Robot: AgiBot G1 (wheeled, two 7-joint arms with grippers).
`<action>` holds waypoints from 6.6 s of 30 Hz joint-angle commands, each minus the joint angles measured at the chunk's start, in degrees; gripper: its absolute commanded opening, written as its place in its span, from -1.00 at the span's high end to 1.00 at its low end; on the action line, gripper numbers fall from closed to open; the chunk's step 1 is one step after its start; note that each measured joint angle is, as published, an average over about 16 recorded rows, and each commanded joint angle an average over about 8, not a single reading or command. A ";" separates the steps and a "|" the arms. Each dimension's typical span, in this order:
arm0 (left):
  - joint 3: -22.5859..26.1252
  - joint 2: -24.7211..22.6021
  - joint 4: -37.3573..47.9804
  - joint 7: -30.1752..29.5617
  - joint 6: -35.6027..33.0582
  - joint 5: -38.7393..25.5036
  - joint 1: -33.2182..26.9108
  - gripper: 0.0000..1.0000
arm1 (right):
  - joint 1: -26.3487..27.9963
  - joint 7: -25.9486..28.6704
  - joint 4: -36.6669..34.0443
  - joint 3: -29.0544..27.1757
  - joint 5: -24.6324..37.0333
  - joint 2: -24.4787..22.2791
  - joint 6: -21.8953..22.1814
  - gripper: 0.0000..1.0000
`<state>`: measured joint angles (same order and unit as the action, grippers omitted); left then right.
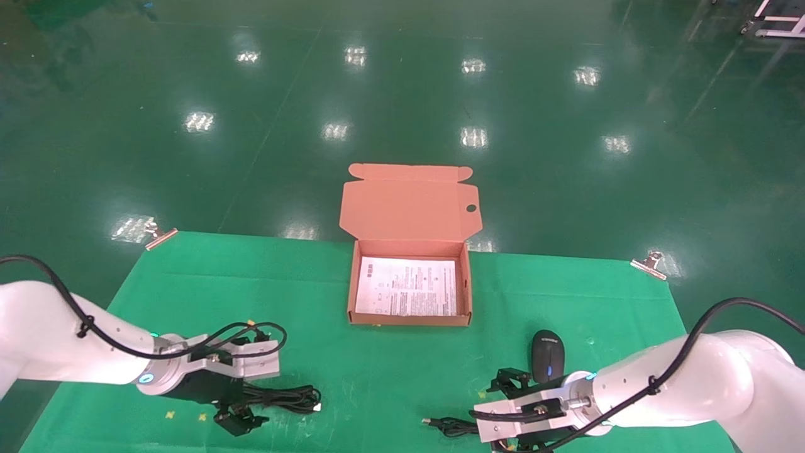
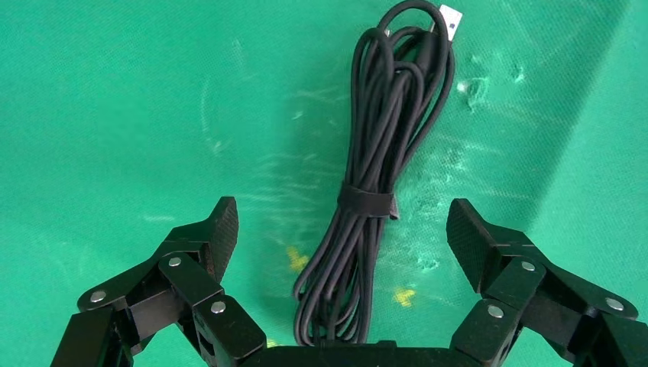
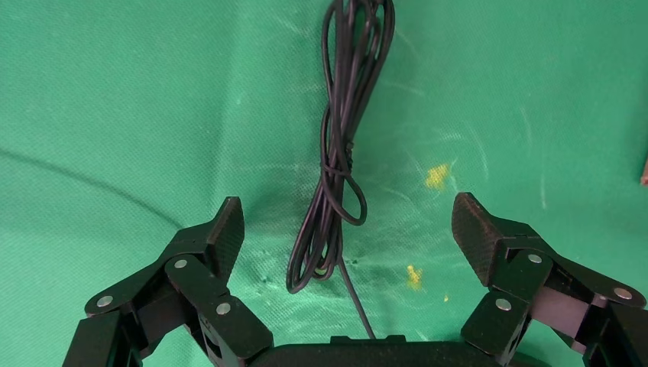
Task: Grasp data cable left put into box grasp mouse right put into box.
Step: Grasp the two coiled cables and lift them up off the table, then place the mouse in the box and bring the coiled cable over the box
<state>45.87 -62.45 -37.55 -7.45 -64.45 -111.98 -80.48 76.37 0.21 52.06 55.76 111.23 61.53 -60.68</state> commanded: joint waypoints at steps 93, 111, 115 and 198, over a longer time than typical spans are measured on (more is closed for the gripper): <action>-7.56 4.39 -23.41 -3.48 13.85 -2.79 -7.76 1.00 | 22.45 -2.21 -1.20 -9.62 -1.67 8.28 13.32 1.00; -6.86 8.26 -21.39 -6.04 13.61 -10.08 -8.80 1.00 | 19.94 -5.87 -8.80 -8.64 -3.60 14.04 15.41 1.00; -6.74 8.27 -21.21 -6.81 13.41 -11.07 -9.10 1.00 | 19.39 -8.06 -11.66 -8.23 -5.45 15.46 15.95 1.00; 2.25 -15.91 -7.11 8.80 35.19 -2.07 2.31 -1.00 | 12.80 26.32 24.69 -2.27 -3.66 -16.00 17.24 -1.00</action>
<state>47.84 -78.22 -45.12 1.56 -29.64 -114.33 -78.15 89.19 26.07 75.92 53.41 106.90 45.83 -43.32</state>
